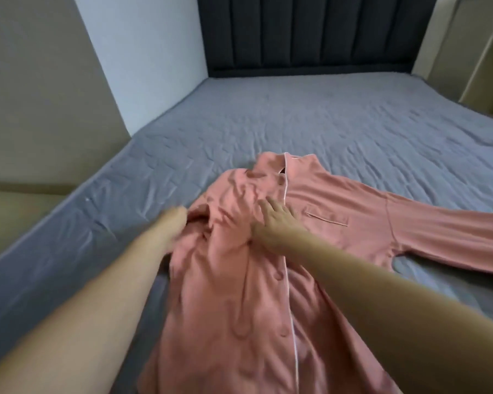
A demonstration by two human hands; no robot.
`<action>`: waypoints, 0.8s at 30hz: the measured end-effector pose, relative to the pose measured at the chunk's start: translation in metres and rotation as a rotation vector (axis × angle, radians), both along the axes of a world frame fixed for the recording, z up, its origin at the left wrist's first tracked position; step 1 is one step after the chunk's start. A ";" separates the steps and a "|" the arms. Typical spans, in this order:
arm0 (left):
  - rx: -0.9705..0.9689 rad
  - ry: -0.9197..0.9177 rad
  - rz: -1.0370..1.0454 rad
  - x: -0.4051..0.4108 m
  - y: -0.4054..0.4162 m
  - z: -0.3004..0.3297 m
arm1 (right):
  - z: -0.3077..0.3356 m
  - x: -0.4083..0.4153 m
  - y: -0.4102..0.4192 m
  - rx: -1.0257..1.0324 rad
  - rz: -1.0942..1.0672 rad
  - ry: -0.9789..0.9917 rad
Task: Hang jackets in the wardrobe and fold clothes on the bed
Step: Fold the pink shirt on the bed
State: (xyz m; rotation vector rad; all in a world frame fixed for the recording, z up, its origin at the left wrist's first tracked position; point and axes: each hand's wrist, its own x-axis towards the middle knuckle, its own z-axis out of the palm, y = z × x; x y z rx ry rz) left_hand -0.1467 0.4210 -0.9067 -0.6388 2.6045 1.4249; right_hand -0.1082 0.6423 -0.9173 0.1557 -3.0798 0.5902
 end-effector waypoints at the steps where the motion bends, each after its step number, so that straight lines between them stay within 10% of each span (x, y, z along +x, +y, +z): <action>1: 0.169 -0.019 0.017 -0.004 -0.012 0.002 | -0.001 -0.011 -0.018 -0.010 0.003 -0.004; 8: 0.186 -0.269 -0.311 -0.013 -0.043 -0.004 | -0.042 -0.047 -0.057 -0.059 -0.174 0.031; 14: -0.552 0.592 -0.013 -0.062 -0.076 0.054 | -0.063 -0.057 -0.038 -0.185 -0.137 0.107; 18: -1.032 1.034 -0.321 -0.056 -0.078 0.083 | -0.053 -0.073 -0.044 -0.230 -0.320 0.029; 21: -0.648 0.393 -1.096 -0.025 -0.062 0.053 | -0.035 -0.092 -0.053 -0.221 -0.509 0.063; 24: -0.005 0.125 -0.966 -0.021 -0.083 0.034 | -0.007 -0.120 -0.062 -0.209 -0.427 0.296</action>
